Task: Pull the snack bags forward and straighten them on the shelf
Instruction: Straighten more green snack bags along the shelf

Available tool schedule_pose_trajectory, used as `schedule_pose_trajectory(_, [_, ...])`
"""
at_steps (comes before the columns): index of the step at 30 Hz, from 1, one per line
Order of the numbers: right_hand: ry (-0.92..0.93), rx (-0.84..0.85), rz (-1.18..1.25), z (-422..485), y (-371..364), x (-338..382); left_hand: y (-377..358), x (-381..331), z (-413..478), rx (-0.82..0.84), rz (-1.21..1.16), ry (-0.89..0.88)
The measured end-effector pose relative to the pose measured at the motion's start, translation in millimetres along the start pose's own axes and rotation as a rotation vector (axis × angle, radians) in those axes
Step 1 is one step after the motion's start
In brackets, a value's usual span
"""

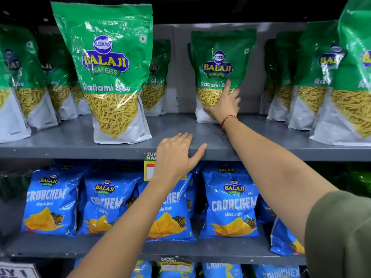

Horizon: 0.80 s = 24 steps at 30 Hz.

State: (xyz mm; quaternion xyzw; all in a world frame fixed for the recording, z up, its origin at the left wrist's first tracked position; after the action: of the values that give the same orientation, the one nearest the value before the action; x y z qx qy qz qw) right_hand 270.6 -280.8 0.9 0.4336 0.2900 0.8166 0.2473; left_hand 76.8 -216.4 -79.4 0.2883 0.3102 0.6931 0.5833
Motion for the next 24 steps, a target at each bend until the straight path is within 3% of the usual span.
schedule_pose_trajectory(24, [0.293,-0.129,0.152,-142,80,-25,5,0,-3,0.100,0.052,0.028])
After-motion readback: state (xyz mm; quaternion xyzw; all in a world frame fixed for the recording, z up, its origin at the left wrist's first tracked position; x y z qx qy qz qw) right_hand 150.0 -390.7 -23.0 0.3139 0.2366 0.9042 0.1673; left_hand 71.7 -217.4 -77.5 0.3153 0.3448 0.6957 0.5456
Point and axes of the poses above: each hand's wrist, its own z-axis towards the middle knuckle, its own y-axis out of the back of the hand, x = y × z, the point moved 2 cm from there along z, towards the middle knuckle, and after that the axes turned 13 degrees about x, right-handed, at the moved point
